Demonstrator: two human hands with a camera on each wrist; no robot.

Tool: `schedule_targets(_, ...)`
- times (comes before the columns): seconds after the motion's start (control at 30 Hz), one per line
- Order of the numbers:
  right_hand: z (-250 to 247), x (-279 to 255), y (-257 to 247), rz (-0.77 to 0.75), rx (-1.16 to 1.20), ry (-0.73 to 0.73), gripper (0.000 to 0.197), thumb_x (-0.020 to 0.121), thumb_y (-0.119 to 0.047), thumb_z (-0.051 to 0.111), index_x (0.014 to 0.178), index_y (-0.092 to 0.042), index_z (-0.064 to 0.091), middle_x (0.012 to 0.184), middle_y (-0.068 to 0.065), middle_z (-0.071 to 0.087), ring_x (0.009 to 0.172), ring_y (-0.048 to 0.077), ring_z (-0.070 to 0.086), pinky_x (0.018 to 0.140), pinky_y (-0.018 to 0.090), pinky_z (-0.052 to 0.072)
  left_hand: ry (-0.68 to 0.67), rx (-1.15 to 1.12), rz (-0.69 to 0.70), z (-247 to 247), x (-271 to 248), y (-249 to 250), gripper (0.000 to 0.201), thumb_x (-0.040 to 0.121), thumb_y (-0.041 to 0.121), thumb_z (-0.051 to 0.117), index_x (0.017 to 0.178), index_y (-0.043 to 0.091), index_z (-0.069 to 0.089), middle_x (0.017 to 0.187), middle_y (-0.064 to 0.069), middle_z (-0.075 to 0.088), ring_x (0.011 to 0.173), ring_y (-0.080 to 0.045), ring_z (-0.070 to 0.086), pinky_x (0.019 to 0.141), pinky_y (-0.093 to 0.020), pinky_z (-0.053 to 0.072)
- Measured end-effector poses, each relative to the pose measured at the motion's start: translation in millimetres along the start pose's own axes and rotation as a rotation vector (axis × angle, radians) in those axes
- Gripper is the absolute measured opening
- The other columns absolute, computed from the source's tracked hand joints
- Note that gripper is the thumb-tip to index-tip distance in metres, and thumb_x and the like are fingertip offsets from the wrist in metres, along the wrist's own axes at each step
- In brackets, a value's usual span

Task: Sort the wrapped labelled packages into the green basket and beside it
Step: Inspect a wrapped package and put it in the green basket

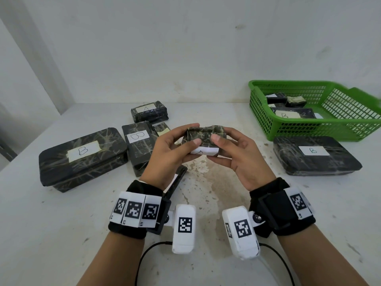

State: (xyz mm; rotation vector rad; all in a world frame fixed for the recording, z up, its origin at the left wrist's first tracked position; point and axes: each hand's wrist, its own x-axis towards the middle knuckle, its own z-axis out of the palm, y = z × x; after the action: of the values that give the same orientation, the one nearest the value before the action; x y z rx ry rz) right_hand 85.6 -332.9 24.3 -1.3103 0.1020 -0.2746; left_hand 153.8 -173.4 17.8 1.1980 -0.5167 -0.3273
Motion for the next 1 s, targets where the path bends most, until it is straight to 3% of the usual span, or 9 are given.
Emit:
schedule_targets(0.13, 3.7, -1.3, 4.5, -0.037, -0.041, 0.012, 0.051, 0.069, -0.027, 0.077, 0.117, -0.014, 0.065, 0.107, 0.011, 0.073, 0.097, 0.024, 0.072, 0.082, 0.033, 0.059, 0.026, 0.004, 0.016, 0.1, -1.0, 0.4, 0.031, 0.089, 0.002, 0.064, 0.119, 0.010, 0.065, 0.108, -0.009, 0.071, 0.089, -0.020, 0.072, 0.077, -0.030, 0.059)
schedule_targets(0.27, 2.7, -1.1, 3.3, -0.046, -0.005, 0.026, 0.040, 0.077, -0.017, 0.074, 0.115, -0.012, 0.066, 0.103, 0.010, 0.073, 0.094, 0.023, 0.073, 0.078, 0.031, 0.058, -0.017, -0.031, 0.001, 1.5, -1.3, 1.5, 0.040, 0.082, 0.011, 0.065, 0.122, 0.011, 0.064, 0.110, -0.008, 0.069, 0.092, -0.019, 0.070, 0.082, -0.032, 0.058)
schedule_targets(0.47, 3.3, -1.0, 5.3, -0.028, -0.022, 0.021, 0.036, 0.078, -0.024, 0.074, 0.112, -0.014, 0.067, 0.103, 0.013, 0.071, 0.094, 0.023, 0.072, 0.079, 0.030, 0.058, -0.008, 0.004, -0.001, 0.4, -0.6, -0.3, 0.036, 0.091, -0.005, 0.058, 0.126, 0.005, 0.061, 0.111, -0.013, 0.067, 0.091, -0.022, 0.070, 0.080, -0.030, 0.059)
schedule_targets(0.57, 2.1, -0.1, 5.4, -0.052, -0.019, 0.065, 0.021, 0.085, -0.010, 0.072, 0.106, -0.014, 0.068, 0.095, 0.011, 0.073, 0.090, 0.024, 0.073, 0.077, 0.033, 0.059, -0.028, -0.001, 0.006, 2.3, -1.1, -0.6, 0.036, 0.089, 0.005, 0.063, 0.124, 0.010, 0.063, 0.111, -0.010, 0.067, 0.093, -0.022, 0.069, 0.082, -0.032, 0.058)
schedule_targets(0.67, 0.8, 0.5, 4.9, -0.055, -0.010, 0.058, 0.022, 0.085, -0.009, 0.071, 0.106, -0.013, 0.068, 0.092, 0.008, 0.074, 0.088, 0.023, 0.072, 0.076, 0.032, 0.059, -0.041, -0.004, 0.009, 2.2, -1.3, -0.7, 0.037, 0.085, 0.013, 0.060, 0.122, 0.013, 0.064, 0.112, -0.012, 0.065, 0.095, -0.022, 0.066, 0.084, -0.034, 0.057)
schedule_targets(0.8, 2.2, 0.2, 4.9, -0.034, 0.006, 0.037, 0.029, 0.079, -0.025, 0.071, 0.106, -0.016, 0.069, 0.095, 0.005, 0.075, 0.093, 0.025, 0.072, 0.075, 0.031, 0.060, -0.003, 0.026, 0.027, -1.1, 0.7, -4.2, 0.036, 0.084, 0.006, 0.056, 0.117, 0.013, 0.068, 0.107, -0.007, 0.067, 0.093, -0.025, 0.063, 0.081, -0.036, 0.060)
schedule_targets(0.87, 2.1, 0.4, 3.9, -0.050, -0.007, 0.048, 0.023, 0.084, -0.021, 0.068, 0.107, -0.016, 0.069, 0.094, 0.005, 0.075, 0.092, 0.026, 0.073, 0.075, 0.032, 0.060, -0.007, 0.022, 0.024, -0.5, 0.5, -3.5, 0.035, 0.083, 0.008, 0.057, 0.116, 0.014, 0.068, 0.102, -0.005, 0.067, 0.090, -0.024, 0.061, 0.081, -0.036, 0.060)
schedule_targets(1.0, -0.2, 0.2, 2.6, -0.067, -0.028, 0.047, 0.019, 0.092, -0.015, 0.063, 0.110, -0.014, 0.069, 0.097, 0.008, 0.076, 0.092, 0.027, 0.073, 0.074, 0.032, 0.060, -0.028, 0.018, 0.034, 2.8, -1.1, -0.1, 0.028, 0.090, 0.005, 0.061, 0.117, 0.011, 0.065, 0.085, 0.010, 0.068, 0.078, -0.008, 0.065, 0.082, -0.036, 0.060)
